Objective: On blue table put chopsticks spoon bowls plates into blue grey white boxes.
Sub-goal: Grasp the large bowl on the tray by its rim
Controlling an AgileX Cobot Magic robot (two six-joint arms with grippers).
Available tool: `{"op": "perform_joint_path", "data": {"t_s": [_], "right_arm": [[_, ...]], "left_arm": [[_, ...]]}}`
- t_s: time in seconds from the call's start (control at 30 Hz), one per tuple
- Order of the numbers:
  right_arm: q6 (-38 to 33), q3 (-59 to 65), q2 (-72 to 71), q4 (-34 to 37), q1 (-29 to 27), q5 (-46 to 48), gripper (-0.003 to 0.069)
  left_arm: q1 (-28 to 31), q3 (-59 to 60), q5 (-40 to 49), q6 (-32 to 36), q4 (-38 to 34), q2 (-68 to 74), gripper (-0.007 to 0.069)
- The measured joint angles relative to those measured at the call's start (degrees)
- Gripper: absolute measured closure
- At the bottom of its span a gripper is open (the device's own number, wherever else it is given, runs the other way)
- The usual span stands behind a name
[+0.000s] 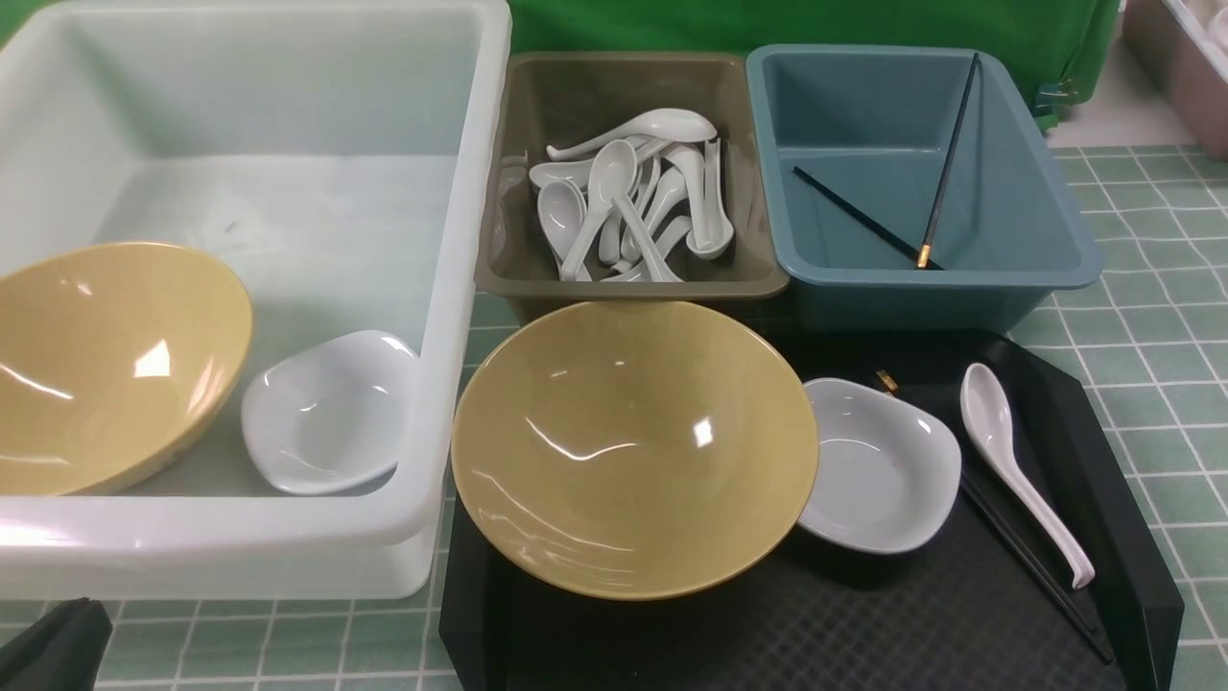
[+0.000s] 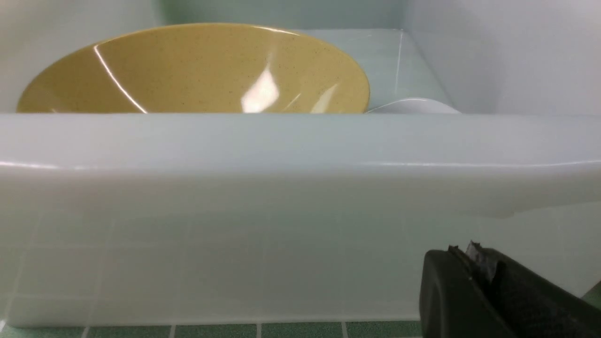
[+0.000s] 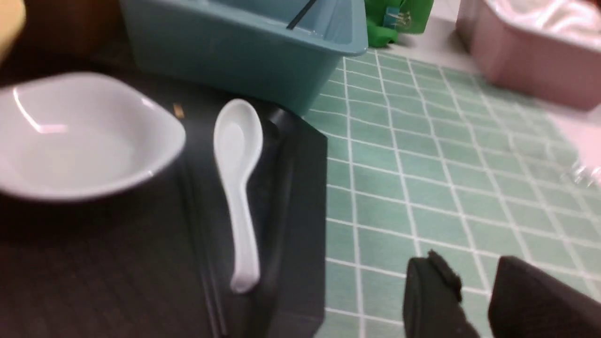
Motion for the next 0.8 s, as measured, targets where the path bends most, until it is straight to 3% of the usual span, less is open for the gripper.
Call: {"op": "perform_joint_path", "data": {"t_s": [0.3, 0.4, 0.53, 0.6, 0.67, 0.8], "right_arm": [[-1.22, 0.21, 0.00, -0.24, 0.00, -2.40, 0.0421], [-0.63, 0.31, 0.00, -0.24, -0.04, -14.78, 0.0421], [4.78, 0.31, 0.00, -0.24, -0.04, -40.51, 0.0421], [6.72, 0.31, 0.00, -0.24, -0.04, -46.38, 0.0421], [15.11, 0.31, -0.01, -0.24, -0.04, -62.66, 0.0421], [22.73, 0.25, -0.06, -0.24, -0.06, -67.55, 0.0421]], "left_arm": [[0.00, 0.05, -7.51, -0.05, 0.06, 0.00, 0.0622], [0.00, 0.05, -17.56, 0.01, 0.22, 0.00, 0.0622], [0.00, 0.05, -32.17, 0.01, 0.56, 0.00, 0.0622], [0.00, 0.05, -34.66, 0.01, 0.57, 0.00, 0.0622], [0.00, 0.05, -43.27, -0.05, 0.57, 0.00, 0.0622], [0.00, 0.05, -51.42, -3.60, -0.12, 0.00, 0.0622]]}}
